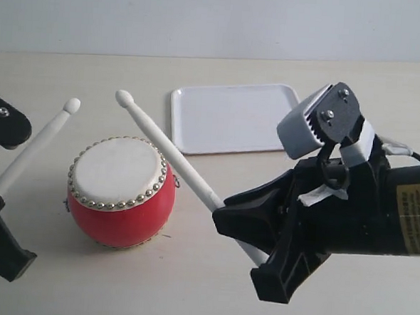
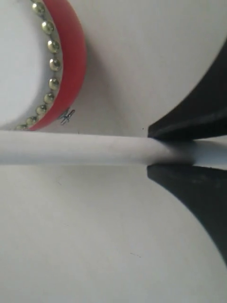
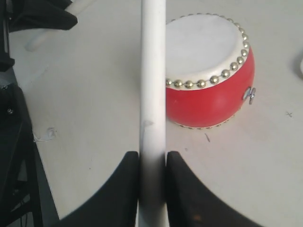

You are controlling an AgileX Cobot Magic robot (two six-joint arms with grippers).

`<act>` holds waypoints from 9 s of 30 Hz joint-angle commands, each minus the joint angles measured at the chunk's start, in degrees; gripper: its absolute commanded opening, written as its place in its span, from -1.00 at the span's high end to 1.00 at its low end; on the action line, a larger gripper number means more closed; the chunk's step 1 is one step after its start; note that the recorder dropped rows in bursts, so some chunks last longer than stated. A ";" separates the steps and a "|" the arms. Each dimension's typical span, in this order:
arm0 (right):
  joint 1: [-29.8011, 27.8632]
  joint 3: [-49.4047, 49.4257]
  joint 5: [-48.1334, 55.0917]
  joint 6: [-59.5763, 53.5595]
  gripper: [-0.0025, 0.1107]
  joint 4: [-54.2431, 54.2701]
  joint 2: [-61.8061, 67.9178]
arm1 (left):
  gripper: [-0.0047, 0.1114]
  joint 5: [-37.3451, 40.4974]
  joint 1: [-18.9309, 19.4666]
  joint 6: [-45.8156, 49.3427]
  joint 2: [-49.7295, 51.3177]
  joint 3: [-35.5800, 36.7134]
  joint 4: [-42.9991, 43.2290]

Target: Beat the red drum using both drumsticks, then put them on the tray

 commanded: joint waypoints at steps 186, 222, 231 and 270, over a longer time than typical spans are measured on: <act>-8.01 -18.61 -9.01 7.56 0.96 -5.69 -12.95 | 0.92 -14.52 15.51 29.12 1.59 -6.29 -15.84; -8.01 -16.74 -11.62 7.64 0.96 -5.69 -16.96 | 0.92 -23.56 15.51 27.35 -11.45 -6.17 -8.93; -8.01 -16.71 -11.51 7.64 0.96 -5.69 -16.96 | 0.92 -23.43 15.51 27.35 -11.56 -6.17 -8.93; -8.01 -16.81 -4.84 10.19 0.96 -5.69 -16.95 | 0.92 -23.43 15.51 27.46 -11.56 -6.17 -8.93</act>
